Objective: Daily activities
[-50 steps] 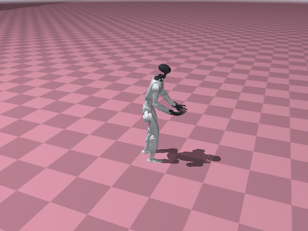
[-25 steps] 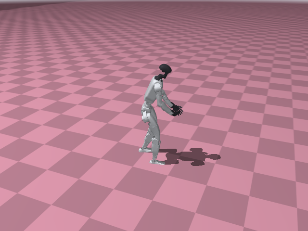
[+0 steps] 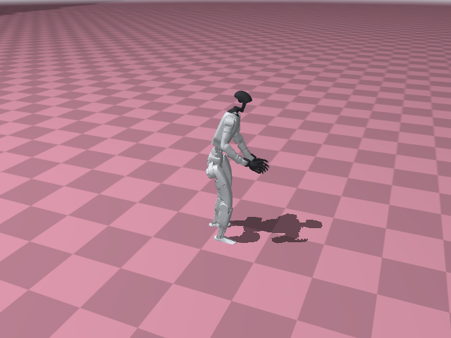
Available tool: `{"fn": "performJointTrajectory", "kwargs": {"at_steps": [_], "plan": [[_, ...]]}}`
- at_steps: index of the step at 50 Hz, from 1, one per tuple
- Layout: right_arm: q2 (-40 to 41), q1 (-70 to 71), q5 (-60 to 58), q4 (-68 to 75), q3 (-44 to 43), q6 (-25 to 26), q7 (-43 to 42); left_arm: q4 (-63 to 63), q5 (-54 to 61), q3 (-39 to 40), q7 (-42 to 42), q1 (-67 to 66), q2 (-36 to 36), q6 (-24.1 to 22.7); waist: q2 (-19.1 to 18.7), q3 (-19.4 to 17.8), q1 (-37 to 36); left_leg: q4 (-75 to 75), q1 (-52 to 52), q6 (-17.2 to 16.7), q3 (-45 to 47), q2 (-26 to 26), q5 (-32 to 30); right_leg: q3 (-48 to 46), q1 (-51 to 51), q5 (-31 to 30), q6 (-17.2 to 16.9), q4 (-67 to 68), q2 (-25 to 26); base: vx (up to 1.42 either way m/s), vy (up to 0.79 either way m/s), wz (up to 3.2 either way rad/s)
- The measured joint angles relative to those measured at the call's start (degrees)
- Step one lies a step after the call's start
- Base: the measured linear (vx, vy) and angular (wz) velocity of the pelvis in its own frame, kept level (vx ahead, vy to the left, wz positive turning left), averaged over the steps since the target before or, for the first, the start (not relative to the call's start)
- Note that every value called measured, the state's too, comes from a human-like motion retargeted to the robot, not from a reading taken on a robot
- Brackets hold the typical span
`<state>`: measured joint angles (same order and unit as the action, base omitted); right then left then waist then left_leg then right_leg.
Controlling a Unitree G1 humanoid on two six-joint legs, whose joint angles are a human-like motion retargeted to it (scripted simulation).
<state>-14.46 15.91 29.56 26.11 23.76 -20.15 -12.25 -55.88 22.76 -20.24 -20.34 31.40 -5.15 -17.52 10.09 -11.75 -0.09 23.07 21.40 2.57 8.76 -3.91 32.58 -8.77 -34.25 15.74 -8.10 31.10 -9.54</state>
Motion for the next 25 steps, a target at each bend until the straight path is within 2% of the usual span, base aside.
{"fn": "performJointTrajectory", "kwargs": {"at_steps": [5,9,17,25], "plan": [[1.15,6.0,-0.6,0.72,-2.69,-0.68,-4.51,-0.85,1.54,0.71,-0.59,1.07,0.91,-0.37,1.34,0.62,-1.3,-0.22,0.75,0.68,2.17,0.34,-0.39,0.6,1.16,-1.47,-0.3,-4.71,0.9,-0.05,0.04,-0.4],[1.59,10.56,-2.05,0.34,-2.32,-0.01,-4.47,-2.2,1.17,0.09,0.72,1.81,1.07,0.15,2.05,0.99,-1.91,-0.84,1.17,0.93,3.46,0.7,-0.95,1.6,1.24,-3.5,-0.93,-7.44,1.71,-0.04,0.03,-0.31],[0.88,14.72,-6.77,-7.36,2.31,2.82,0.91,-4.28,-3.83,-3.1,6.26,1.71,-0.27,2.75,3.4,1.75,-1.67,-4.02,1.02,0.8,4.75,0.71,-3.38,3.02,0.65,-6.66,-2.25,-9.77,2.32,-0.01,0.0,-0.05],[-0.12,18.92,-12.05,-11.51,6.97,7.1,6.96,-3.29,-8.37,-7.87,12.83,0.47,-1.72,4.74,4.78,1.9,-2.4,-8.16,0.93,0.48,4.25,-0.25,-6.58,3.03,-0.18,-7.36,-2.32,-9.87,1.36,0.0,0.0,0.0]]}}
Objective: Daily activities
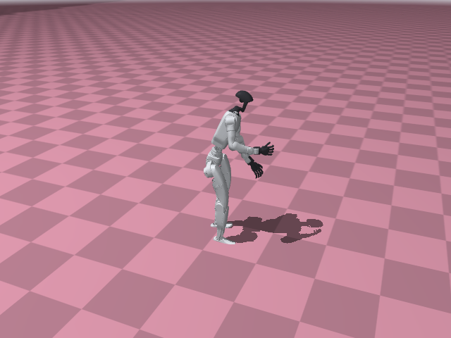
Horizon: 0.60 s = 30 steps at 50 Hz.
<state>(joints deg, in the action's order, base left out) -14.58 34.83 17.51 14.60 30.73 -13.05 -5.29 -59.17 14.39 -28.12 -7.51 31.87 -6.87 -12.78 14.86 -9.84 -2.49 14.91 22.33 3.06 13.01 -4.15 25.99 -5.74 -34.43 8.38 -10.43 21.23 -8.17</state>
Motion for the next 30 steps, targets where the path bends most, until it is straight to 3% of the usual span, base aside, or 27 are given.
{"fn": "performJointTrajectory", "kwargs": {"at_steps": [5,19,30], "plan": [[1.43,4.75,-1.86,8.68,2.13,3.08,2.57,1.75,-0.39,-3.94,3.34,-0.48,-0.22,0.48,0.48,-0.8,-2.01,-2.7,0.28,-0.15,-1.28,-0.97,-2.17,-0.12,-0.4,0.91,0.4,0.32,-1.04,-0.02,-0.04,0.19],[13.69,13.19,6.15,59.52,3.03,9.32,14.41,0.28,1.69,-12.0,7.88,0.75,1.41,2.36,-2.14,-4.93,-8.74,-10.1,0.82,-1.03,-6.75,-2.64,-8.04,-2.47,-0.41,3.48,2.37,-0.68,-2.89,-0.02,-0.05,0.37],[15.28,9.72,14.55,58.13,0.6,8.43,16.1,-0.65,2.7,-11.2,10.89,-0.25,1.48,3.05,-4.12,-5.15,-8.43,-11.63,0.69,-1.25,-9.12,-2.66,-9.78,-4.12,1.03,3.61,2.41,-2.37,-3.06,-0.01,-0.01,0.12]]}}
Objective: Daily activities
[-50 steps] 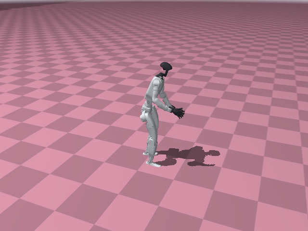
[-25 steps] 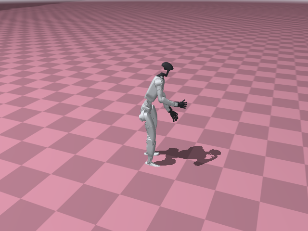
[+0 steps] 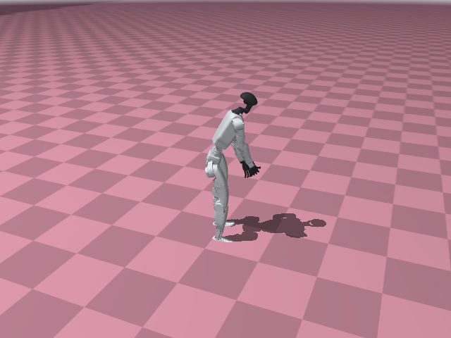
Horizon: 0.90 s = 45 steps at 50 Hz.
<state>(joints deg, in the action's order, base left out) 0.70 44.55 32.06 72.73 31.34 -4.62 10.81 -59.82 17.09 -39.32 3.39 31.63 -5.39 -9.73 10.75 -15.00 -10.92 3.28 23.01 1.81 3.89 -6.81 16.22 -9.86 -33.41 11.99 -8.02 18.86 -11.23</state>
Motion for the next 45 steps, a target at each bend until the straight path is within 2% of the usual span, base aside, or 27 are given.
{"fn": "performJointTrajectory", "kwargs": {"at_steps": [10,18,33,45], "plan": [[-3.89,8.38,0.64,-10.47,-3.19,-3.39,-7.97,0.69,2.01,-0.07,-2.17,-0.61,0.15,-1.97,-0.35,1.1,1.06,-1.12,0.36,-0.18,-0.23,0.31,-0.94,-0.35,1.0,-1.69,-0.38,-3.86,0.69,0.0,0.0,0.0],[-4.38,9.8,3.18,-9.64,-5.82,-5.38,-12.56,0.25,3.92,-0.3,-4.53,1.08,1.52,-3.03,-0.79,0.31,1.35,-0.75,0.93,-0.34,-0.99,0.07,-0.81,-1.14,0.77,-1.57,-0.49,-3.76,0.29,0.0,0.0,0.0],[-2.52,3.23,12.9,2.11,-7.11,-4.58,-8.2,-0.77,9.77,1.55,-4.45,3.45,4.14,-2.75,-1.8,-2.17,1.59,1.97,2.36,-0.41,-1.88,-0.53,0.86,-1.23,-1.4,0.06,-0.59,1.33,-0.96,0.0,0.0,0.0],[-1.48,0.48,14.4,2.63,-6.01,-4.14,-5.07,-3.47,13.21,3.13,-2.27,3.63,4.73,-2.09,-1.77,-2.2,2.48,3.33,2.34,-0.1,-0.94,-0.57,1.84,-0.35,-2.08,0.8,-0.66,3.79,-1.22,0.0,0.0,0.0]]}}
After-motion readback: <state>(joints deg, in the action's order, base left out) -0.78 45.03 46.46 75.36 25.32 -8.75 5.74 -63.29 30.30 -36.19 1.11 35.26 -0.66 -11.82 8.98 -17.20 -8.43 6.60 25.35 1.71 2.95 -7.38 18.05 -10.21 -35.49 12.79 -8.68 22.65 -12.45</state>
